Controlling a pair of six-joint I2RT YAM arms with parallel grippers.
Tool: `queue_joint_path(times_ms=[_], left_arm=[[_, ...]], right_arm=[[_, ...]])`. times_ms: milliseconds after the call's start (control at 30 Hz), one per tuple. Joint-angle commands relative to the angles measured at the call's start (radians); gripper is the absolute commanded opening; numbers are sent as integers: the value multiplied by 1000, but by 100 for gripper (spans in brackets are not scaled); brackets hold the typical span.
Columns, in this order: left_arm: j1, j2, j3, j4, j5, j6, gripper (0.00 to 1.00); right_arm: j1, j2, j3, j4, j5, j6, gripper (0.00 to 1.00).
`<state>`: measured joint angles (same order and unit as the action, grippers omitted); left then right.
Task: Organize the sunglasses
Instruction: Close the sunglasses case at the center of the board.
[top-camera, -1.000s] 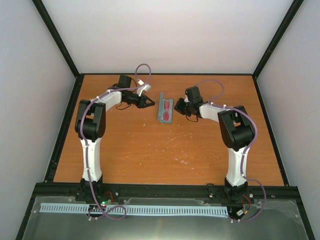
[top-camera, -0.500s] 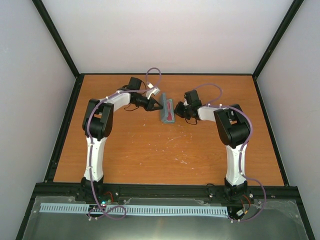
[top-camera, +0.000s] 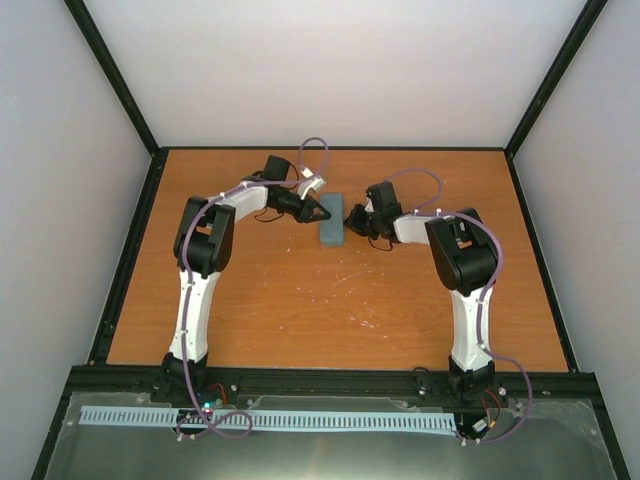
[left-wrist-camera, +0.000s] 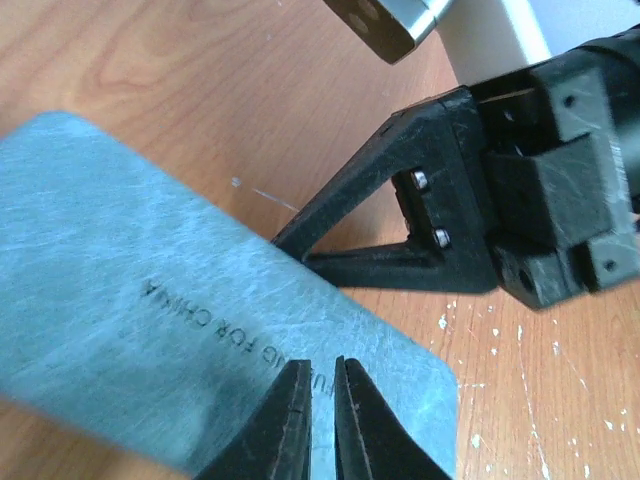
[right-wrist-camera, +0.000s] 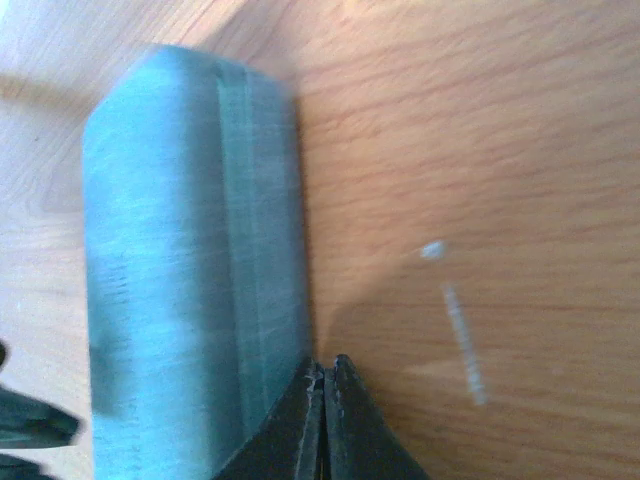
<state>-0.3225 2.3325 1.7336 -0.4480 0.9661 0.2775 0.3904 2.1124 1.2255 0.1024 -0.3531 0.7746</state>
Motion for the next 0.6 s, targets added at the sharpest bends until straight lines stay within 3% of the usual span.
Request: queue_joint_path(times_ms=[0, 200, 267, 367, 467, 567], left_arm=[[-53, 57, 15, -35, -40, 7, 11], [-53, 18, -1, -52, -88, 37, 15], [-52, -24, -29, -40, -140, 42, 37], [-33, -122, -88, 1, -221, 31, 97], [16, -263, -160, 41, -278, -14, 100], [82, -414, -261, 96, -388, -70, 99]], right_arm=[[47, 24, -33, -2, -61, -8, 3], [44, -24, -48, -41, -34, -26, 3], [41, -72, -57, -97, 19, -54, 7], [28, -176, -65, -215, 156, -115, 19], [6, -297, -79, -315, 271, -185, 26], [-42, -420, -111, -385, 303, -259, 45]])
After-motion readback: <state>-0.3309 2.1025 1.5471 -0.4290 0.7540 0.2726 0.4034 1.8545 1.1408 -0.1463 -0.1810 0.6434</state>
